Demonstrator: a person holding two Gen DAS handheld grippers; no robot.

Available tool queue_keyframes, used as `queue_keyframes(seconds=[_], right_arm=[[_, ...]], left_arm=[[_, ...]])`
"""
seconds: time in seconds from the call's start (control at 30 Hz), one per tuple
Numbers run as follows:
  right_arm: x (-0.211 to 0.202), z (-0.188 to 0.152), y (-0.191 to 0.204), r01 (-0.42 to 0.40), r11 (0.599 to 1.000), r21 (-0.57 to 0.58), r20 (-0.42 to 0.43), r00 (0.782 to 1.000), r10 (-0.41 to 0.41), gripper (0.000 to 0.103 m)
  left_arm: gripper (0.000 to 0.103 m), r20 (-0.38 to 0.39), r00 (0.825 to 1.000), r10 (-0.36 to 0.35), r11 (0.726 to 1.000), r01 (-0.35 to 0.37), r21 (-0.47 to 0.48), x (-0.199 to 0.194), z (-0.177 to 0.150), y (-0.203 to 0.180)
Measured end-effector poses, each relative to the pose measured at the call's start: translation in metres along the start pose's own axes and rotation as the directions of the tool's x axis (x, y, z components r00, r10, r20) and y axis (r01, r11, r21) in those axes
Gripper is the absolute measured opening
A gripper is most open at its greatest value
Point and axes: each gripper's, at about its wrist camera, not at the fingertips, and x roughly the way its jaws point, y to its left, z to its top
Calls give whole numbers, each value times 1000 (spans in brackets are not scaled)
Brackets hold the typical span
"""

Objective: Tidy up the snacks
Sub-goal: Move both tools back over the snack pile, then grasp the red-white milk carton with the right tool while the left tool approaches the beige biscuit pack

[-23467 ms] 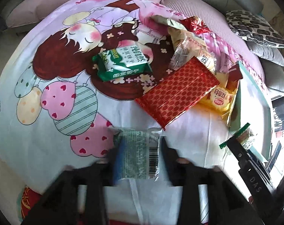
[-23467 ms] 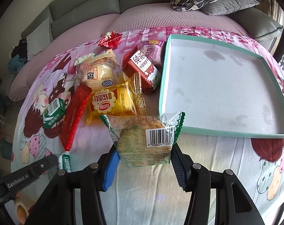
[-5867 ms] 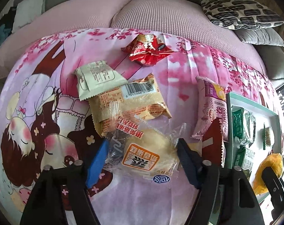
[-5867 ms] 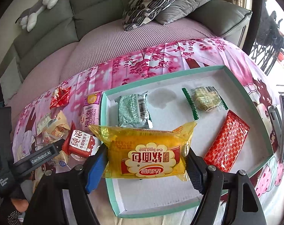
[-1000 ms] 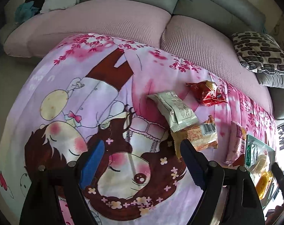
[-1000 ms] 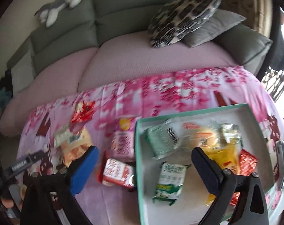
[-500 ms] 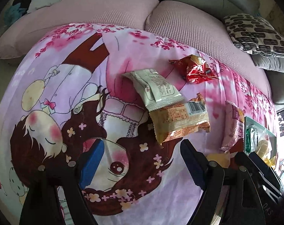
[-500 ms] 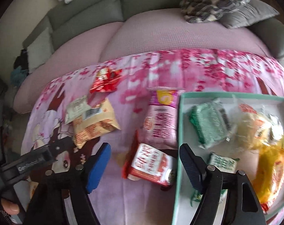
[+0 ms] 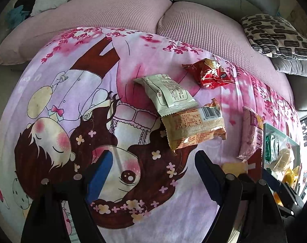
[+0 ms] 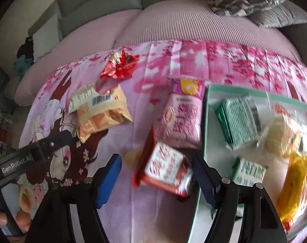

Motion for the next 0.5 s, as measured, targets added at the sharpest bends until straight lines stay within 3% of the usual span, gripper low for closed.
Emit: queue_keyframes(seconds=[0.23, 0.5], right_arm=[[-5, -6, -1, -24, 1000, -17, -10, 1000, 24, 75], [1, -3, 12, 73, 980, -185, 49, 997, -65, 70]], left_arm=[[84, 3, 1000, 4, 1000, -4, 25, -3, -6, -8], [84, 0, 1000, 13, 999, -13, 39, -4, -7, -11]])
